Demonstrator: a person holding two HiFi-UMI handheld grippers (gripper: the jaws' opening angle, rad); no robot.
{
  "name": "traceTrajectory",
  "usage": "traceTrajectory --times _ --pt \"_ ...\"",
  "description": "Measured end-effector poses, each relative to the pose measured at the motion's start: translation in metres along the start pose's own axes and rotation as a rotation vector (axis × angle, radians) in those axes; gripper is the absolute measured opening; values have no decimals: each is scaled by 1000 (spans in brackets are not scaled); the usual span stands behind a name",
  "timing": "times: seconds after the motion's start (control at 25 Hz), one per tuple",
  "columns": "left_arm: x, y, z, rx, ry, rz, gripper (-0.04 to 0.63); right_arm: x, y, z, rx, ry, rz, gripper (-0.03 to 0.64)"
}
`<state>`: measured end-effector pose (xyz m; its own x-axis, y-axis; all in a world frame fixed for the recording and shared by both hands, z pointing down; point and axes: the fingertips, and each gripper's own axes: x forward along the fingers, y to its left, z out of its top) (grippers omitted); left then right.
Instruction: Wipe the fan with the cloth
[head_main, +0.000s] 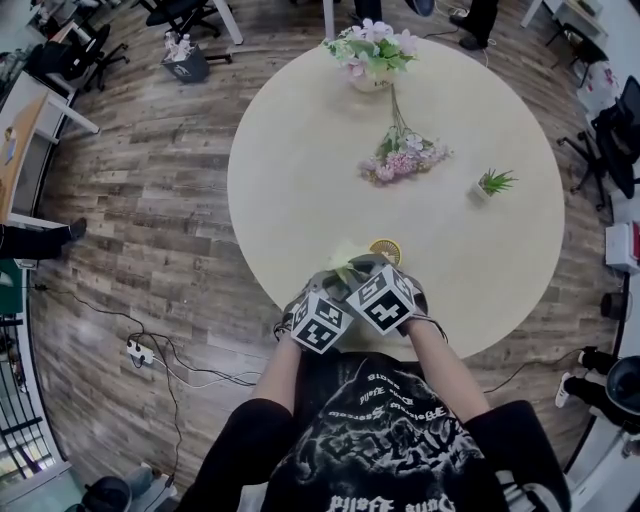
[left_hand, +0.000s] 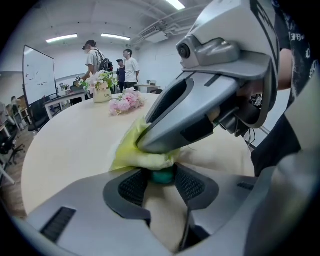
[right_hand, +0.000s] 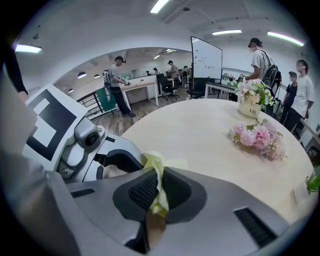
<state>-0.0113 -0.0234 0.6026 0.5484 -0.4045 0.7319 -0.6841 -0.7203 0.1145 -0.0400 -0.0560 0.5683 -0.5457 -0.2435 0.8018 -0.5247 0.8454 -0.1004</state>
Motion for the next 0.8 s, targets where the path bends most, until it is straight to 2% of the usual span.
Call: traceTrajectory --times 0.32,0.6,0.8 --pt "0 0 1 0 2 -4 186 -2 15 -2 24 -41 80 24" --pt "0 0 0 4 4 -15 186 -9 33 -12 8 -38 213 23" --pt "-1 -2 0 17 2 -9 190 -14 36 -16 -91 -7 248 23"
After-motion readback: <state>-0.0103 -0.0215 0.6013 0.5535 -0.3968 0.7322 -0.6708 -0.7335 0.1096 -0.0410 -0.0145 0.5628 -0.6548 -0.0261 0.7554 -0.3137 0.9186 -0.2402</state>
